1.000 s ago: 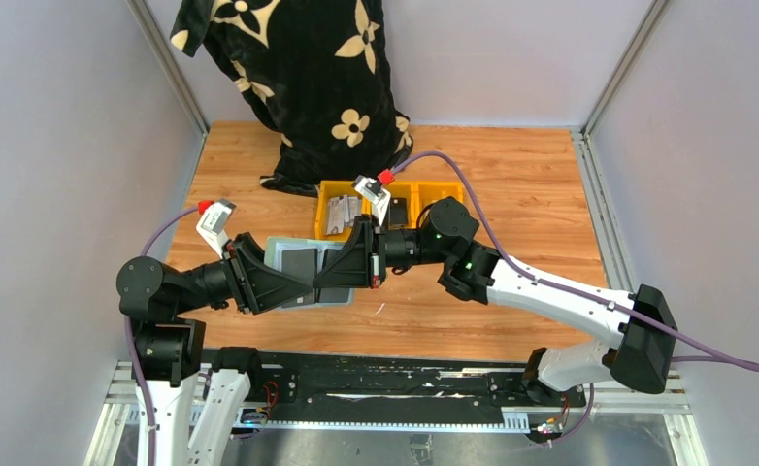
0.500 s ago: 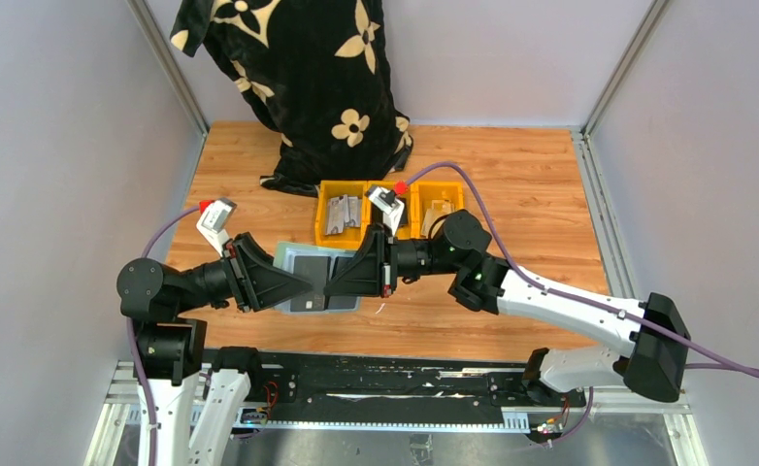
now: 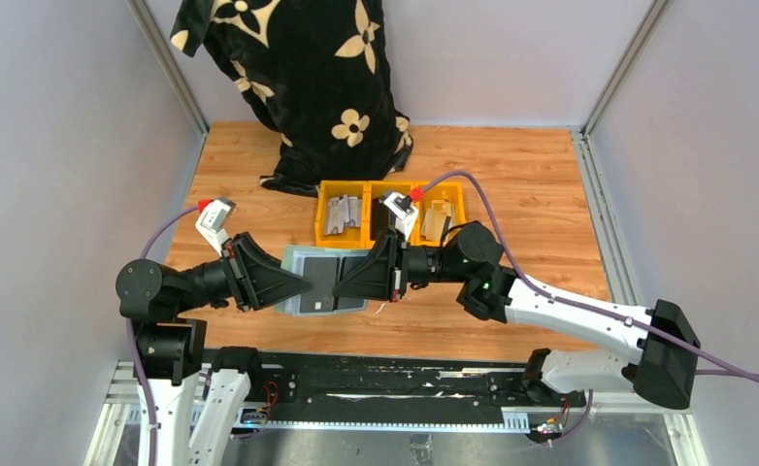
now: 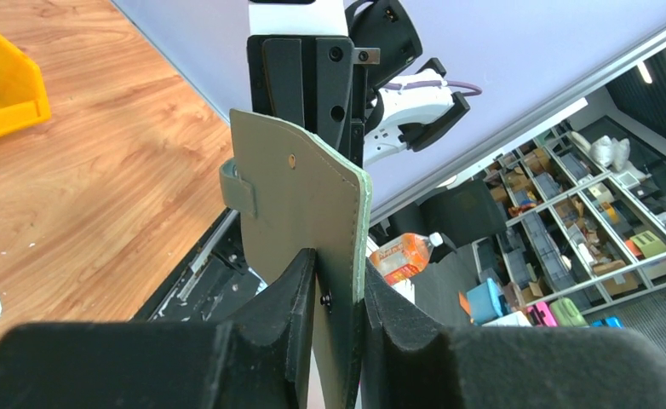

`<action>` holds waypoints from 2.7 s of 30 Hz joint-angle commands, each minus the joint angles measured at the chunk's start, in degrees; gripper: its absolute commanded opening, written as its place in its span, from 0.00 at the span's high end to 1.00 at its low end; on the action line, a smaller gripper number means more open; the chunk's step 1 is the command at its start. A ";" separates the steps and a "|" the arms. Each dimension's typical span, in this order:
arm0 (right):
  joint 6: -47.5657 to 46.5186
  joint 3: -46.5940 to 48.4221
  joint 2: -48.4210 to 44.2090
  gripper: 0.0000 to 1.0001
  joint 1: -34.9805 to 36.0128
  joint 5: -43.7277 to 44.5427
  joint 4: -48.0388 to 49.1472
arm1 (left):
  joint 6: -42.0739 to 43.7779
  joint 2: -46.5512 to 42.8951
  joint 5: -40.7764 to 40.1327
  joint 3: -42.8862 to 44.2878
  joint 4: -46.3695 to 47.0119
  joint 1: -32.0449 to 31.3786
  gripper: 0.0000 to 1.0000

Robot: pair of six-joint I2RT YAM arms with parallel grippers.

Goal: Take the credit cards out of the card holder
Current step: Remove the credit card from the card holder.

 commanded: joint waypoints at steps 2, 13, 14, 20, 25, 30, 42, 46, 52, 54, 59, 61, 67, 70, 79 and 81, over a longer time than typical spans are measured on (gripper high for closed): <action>2.52 -3.25 -2.24 1.00 -0.10 5.08 7.51 | -1.19 0.06 0.93 1.61 1.47 -0.04 0.77; 3.18 -3.27 -2.02 1.00 -0.06 5.57 9.49 | 2.27 -0.52 0.82 1.68 -1.73 -0.04 0.84; 3.18 -2.79 -1.66 1.00 0.00 5.19 9.12 | 2.86 -0.66 0.63 1.61 -2.32 -0.04 0.84; 0.30 1.58 1.31 1.00 1.95 4.35 4.75 | 3.19 -1.94 -1.51 0.18 -3.97 -0.04 0.60; -1.47 6.27 4.65 1.00 3.55 2.37 1.22 | -0.35 -1.96 -1.45 -1.24 0.01 -0.04 0.53; -2.50 6.50 4.22 1.00 3.56 3.02 -0.30 | -0.05 -1.74 -0.63 -0.74 -0.17 -0.04 0.64; -1.30 2.60 0.99 1.00 3.49 8.93 1.54 | 0.21 -1.70 -0.47 -0.27 0.08 -0.04 0.86; -0.43 0.82 0.21 1.00 3.48 10.84 2.84 | 0.22 -1.70 -0.46 0.13 0.05 -0.04 0.86; 0.10 1.54 1.10 1.00 3.47 8.93 3.93 | 0.88 -1.51 -0.81 0.38 -0.73 -0.04 0.86; -0.71 3.71 2.19 0.93 3.48 7.34 1.84 | 1.17 -1.52 -0.81 0.28 -1.08 -0.04 0.85; -2.13 6.57 3.88 0.71 3.48 5.97 -1.63 | 1.99 -1.49 -0.74 0.69 -1.70 -0.03 0.78; -2.17 7.35 4.56 0.70 3.48 5.65 -2.46 | 2.41 -1.44 -0.67 0.72 -2.12 -0.03 0.76; -2.51 9.61 6.30 0.72 3.48 5.54 -5.30 | 2.62 -1.09 -0.45 1.04 -2.06 -0.04 0.67; -3.70 12.07 7.23 0.77 3.48 7.16 -10.35 | 3.18 -1.45 -0.24 1.49 -1.99 -0.04 0.62; -3.66 7.79 3.76 0.69 3.24 12.98 -14.65 | 2.55 -0.87 -0.41 3.71 -0.80 -0.04 0.66; -3.25 7.11 3.06 0.66 3.09 13.19 -14.08 | 2.65 -0.82 -0.45 3.75 -0.64 -0.04 0.66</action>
